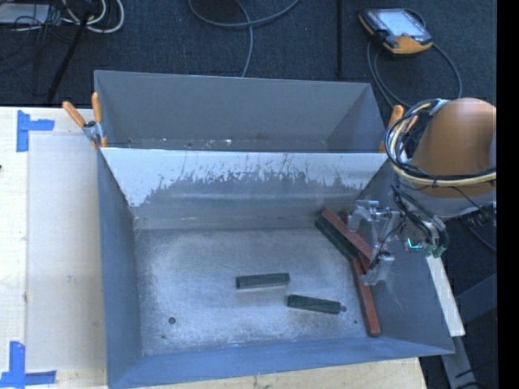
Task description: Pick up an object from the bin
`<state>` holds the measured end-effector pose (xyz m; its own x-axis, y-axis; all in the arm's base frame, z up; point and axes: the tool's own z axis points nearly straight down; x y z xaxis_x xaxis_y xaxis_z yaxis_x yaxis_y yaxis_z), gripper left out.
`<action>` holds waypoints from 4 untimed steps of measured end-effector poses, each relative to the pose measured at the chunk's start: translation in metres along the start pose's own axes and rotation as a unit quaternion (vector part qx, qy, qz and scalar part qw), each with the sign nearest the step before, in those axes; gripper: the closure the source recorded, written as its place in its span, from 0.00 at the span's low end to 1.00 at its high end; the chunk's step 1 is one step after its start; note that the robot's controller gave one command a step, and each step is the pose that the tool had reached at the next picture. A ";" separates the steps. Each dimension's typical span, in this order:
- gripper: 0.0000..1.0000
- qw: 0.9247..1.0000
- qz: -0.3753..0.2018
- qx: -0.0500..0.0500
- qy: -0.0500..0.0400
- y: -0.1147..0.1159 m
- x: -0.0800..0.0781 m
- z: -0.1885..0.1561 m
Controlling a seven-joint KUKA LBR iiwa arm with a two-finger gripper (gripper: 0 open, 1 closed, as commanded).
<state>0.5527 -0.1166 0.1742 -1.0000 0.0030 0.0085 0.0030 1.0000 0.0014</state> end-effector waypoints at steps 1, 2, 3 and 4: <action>0.00 1.000 -0.002 0.001 -0.004 0.000 -0.002 -0.005; 0.00 1.000 0.016 0.001 -0.008 0.007 -0.011 0.045; 0.00 0.998 0.065 0.000 -0.005 0.001 -0.042 0.081; 0.00 0.998 0.058 0.000 -0.003 0.010 -0.055 0.077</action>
Offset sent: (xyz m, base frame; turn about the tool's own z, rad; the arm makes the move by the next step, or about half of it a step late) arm 0.0161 0.0154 -0.0992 0.0616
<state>0.6071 -0.1068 0.0972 -0.9930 0.1183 0.0018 0.1183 0.9930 0.0006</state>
